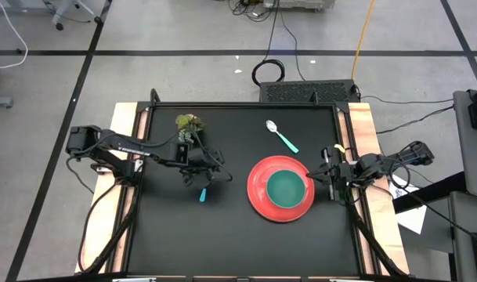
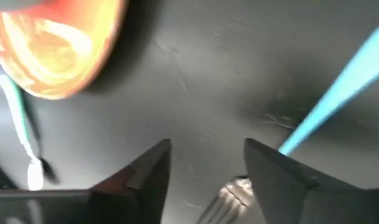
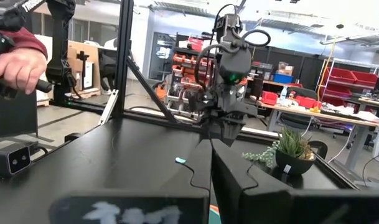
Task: Set table place
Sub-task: Put the blue fork on the orange plate to the left of the green bowl
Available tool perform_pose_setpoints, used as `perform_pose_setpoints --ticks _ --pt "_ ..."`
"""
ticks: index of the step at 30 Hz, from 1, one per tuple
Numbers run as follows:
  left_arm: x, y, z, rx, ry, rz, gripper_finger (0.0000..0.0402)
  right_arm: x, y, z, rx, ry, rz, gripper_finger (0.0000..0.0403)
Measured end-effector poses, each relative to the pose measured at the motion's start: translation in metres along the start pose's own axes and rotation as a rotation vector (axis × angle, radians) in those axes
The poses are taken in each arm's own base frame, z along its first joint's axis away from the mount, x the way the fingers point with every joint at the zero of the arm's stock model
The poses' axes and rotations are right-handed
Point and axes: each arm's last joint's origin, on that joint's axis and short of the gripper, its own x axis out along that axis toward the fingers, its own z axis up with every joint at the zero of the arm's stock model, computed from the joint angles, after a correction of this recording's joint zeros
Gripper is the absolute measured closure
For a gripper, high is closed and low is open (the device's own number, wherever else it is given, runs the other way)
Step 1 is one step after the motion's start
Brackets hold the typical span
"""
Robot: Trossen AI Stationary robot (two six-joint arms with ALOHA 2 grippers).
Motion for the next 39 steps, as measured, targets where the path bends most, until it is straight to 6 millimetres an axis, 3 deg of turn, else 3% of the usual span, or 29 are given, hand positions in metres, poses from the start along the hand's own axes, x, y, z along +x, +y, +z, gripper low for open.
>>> perform_pose_setpoints --ticks 5,12,21,29,34,39 --pt "0.000 0.000 0.002 -0.007 -0.003 0.007 0.0139 0.000 0.000 0.000 0.007 0.001 0.000 0.0403" --pt "0.000 -0.002 -0.001 -0.066 0.063 0.003 0.0127 0.000 0.000 0.000 0.007 0.001 0.000 0.0403" --pt "0.000 0.003 -0.001 -0.720 0.084 0.100 0.0128 0.000 0.000 0.000 0.007 0.000 0.000 0.0403" --pt "0.000 0.001 0.003 -1.336 -0.062 -0.065 0.0128 0.000 0.000 0.000 0.007 0.000 0.000 0.0403" --pt "0.000 0.001 0.008 -1.556 -0.085 -0.088 0.0128 0.000 0.000 0.000 0.018 0.000 0.000 0.0403" --pt "-0.001 0.005 0.019 -1.587 -0.159 -0.052 0.0128 0.000 0.000 0.001 0.011 -0.005 -0.001 0.0403"
